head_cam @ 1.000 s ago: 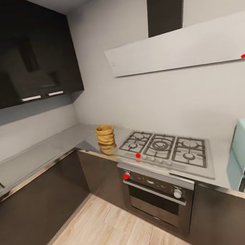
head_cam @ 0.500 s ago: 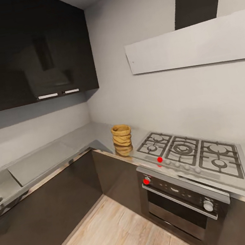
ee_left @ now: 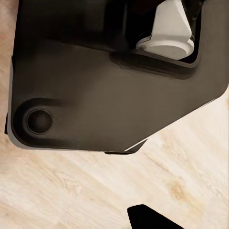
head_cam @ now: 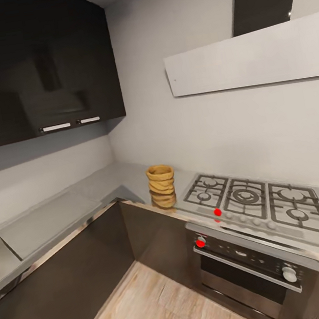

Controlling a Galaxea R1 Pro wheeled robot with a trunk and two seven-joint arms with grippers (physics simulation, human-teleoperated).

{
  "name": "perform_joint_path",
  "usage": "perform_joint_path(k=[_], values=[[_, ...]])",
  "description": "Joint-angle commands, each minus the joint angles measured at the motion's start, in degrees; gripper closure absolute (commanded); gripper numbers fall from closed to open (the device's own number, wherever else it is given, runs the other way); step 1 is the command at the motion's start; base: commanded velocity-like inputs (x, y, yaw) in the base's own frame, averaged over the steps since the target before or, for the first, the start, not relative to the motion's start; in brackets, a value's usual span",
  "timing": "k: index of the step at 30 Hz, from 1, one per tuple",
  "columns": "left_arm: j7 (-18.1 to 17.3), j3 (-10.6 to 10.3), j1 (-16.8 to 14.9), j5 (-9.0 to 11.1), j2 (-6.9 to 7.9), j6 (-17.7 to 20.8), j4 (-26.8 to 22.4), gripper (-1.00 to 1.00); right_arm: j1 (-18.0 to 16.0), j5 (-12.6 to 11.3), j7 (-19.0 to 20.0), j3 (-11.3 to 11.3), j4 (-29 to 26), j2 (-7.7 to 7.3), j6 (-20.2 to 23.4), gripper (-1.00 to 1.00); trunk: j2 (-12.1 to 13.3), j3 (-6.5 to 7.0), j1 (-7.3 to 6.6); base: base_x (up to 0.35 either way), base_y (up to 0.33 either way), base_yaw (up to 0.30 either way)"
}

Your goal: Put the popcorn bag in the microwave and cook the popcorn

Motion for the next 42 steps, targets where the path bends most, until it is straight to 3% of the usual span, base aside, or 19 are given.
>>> perform_joint_path(k=[1, 17, 33, 38, 41, 42], values=[[0.0, 0.4, 0.0, 0.0, -0.03, -0.1, 0.0, -1.00, -0.1, -0.2, 0.1, 0.4, 0.3, -0.01, -0.5, -1.00, 0.0, -0.04, 0.03, 0.121, 0.279, -0.098], [0.0, 0.4, 0.0, 0.0, -0.07, -0.1, 0.0, -1.00, -0.1, -0.2, 0.2, 0.4, 0.3, -0.01, -0.6, -1.00, 0.0, -0.04, 0.03, 0.102, 0.282, -0.016], [0.0, 0.4, 0.0, 0.0, -0.07, -0.1, 0.0, -1.00, -0.1, -0.2, 0.1, 0.4, 0.3, -0.01, -0.6, -1.00, 0.0, -0.04, 0.03, 0.077, 0.278, -0.185], [0.0, 0.4, 0.0, 0.0, -0.15, -0.1, 0.0, -1.00, -0.1, -0.1, 0.2, 0.4, -0.1, -0.01, -0.7, -1.00, 0.0, -0.04, 0.03, 0.022, 0.057, -0.025], [0.0, 0.4, 0.0, 0.0, -0.23, -0.1, 0.0, -1.00, -0.1, 0.0, 0.2, 0.4, -5.0, 0.01, -0.6, -1.00, 0.0, -0.04, 0.03, 0.001, 0.003, -0.001], [0.0, 0.4, 0.0, 0.0, -0.26, -0.1, 0.0, -1.00, -0.1, 0.1, 0.2, 0.5, -12.7, 0.00, -0.5, -1.00, 0.0, -0.04, 0.03, 0.000, 0.000, 0.000]])
